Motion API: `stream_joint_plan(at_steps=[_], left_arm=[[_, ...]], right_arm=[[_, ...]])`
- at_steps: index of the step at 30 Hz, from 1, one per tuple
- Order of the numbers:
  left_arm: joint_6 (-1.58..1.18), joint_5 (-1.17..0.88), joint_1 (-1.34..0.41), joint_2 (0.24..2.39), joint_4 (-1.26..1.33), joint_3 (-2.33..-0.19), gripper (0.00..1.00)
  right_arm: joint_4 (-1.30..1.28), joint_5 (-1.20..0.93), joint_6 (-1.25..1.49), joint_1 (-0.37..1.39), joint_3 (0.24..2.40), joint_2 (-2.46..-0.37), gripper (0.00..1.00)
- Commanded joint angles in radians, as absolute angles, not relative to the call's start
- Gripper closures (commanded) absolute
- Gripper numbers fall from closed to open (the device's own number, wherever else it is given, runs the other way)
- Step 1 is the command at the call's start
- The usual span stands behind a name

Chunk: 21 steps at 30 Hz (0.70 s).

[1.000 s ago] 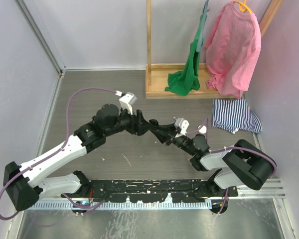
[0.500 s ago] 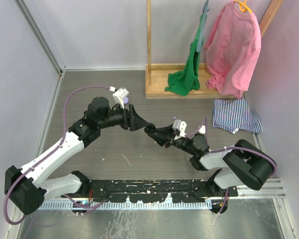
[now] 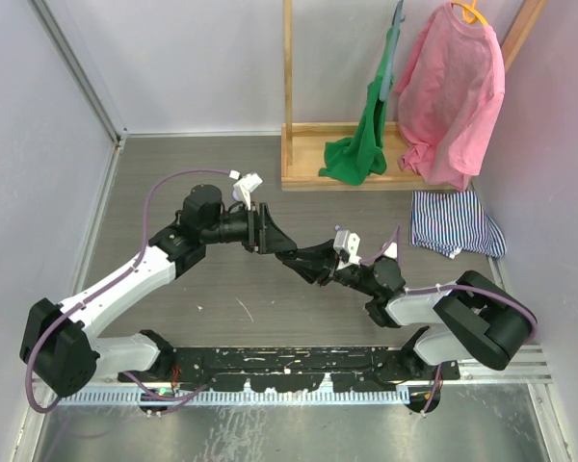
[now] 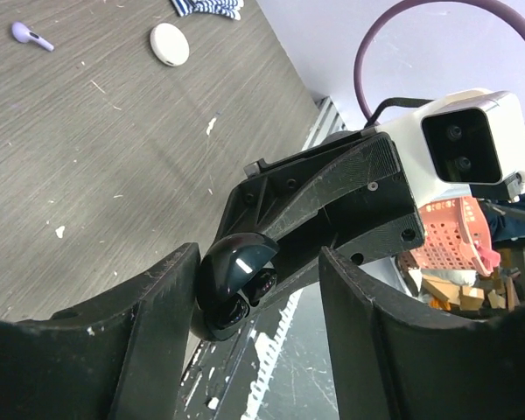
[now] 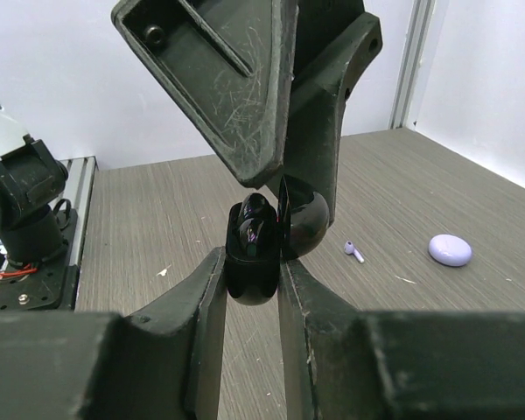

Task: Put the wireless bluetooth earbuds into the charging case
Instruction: Close the charging case.

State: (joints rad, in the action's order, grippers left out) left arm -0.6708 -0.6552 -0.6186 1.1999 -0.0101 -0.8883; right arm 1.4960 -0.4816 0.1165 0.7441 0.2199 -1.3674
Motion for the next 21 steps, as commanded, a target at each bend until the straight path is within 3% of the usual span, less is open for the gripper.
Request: stream_joint_plan(at_steps=[1, 21], left_arm=[[-0.714, -0.740, -0.612, 1.209, 0.104, -0.885, 0.43], [-0.689, -0.760, -0.610, 1.137, 0.141, -0.865, 0.47]], right_arm=[[1.598, -0.493, 0.125, 0.745, 0.248, -1.345, 0.94], [1.576, -0.522, 0.157, 0.745, 0.240, -1.373, 0.94]])
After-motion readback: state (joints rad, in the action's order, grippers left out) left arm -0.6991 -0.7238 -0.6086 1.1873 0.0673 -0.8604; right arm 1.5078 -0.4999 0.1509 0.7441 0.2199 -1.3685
